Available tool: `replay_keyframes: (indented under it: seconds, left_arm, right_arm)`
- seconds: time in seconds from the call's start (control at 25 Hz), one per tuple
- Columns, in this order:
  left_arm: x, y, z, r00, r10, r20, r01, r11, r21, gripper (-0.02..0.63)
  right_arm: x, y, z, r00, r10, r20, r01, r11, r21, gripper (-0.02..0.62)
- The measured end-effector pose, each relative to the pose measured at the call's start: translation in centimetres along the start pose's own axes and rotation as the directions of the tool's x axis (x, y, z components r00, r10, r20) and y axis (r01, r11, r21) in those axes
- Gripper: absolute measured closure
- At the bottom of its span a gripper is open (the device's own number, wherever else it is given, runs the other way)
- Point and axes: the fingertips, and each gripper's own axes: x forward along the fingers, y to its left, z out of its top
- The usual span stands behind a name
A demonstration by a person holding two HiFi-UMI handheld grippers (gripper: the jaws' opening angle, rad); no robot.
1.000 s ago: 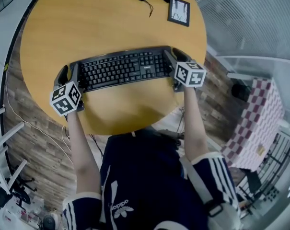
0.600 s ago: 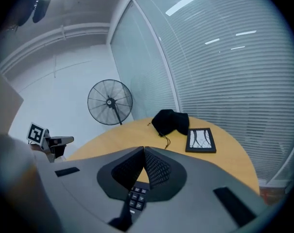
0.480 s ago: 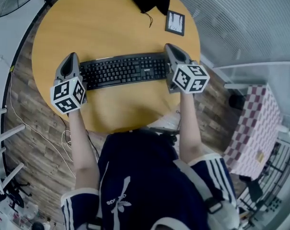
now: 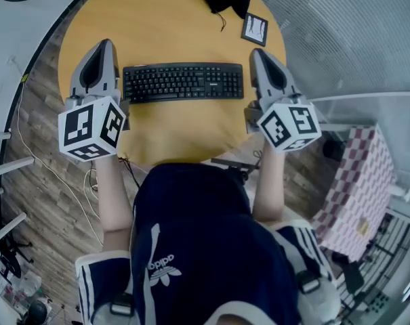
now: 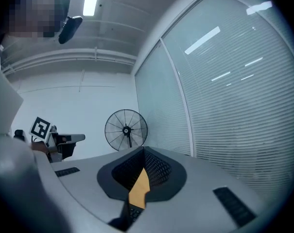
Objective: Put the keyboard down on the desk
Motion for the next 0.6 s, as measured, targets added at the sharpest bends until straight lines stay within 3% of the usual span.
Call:
replay_keyframes:
  seconds: [0.2,0.4,0.6]
  left_arm:
    - [-4.2,-2.2,3.9,0.995,-0.002,0.102,-0.006,0.997,0.078,0.604]
    - [-7.5,-4.5,4.3,0.991,-0.038,0.129,0.029,0.997,0.071,0.604]
    - [-9.9,-5.6,3.9,0.989,-0.067,0.134,0.061,0.997,0.05,0.604]
  right_arm:
    - [-4.2,1.6,2.3,0.998,-0.022,0.05,0.025,0.998,-0.057,0.591]
    - [-7.7,3.0,3.7,0.994,-0.032,0.1,0.039,0.997,-0.07,0.591]
    - [-9.7,5.7,3.6,0.994,0.011,0.111,0.0,0.996,-0.094,0.591]
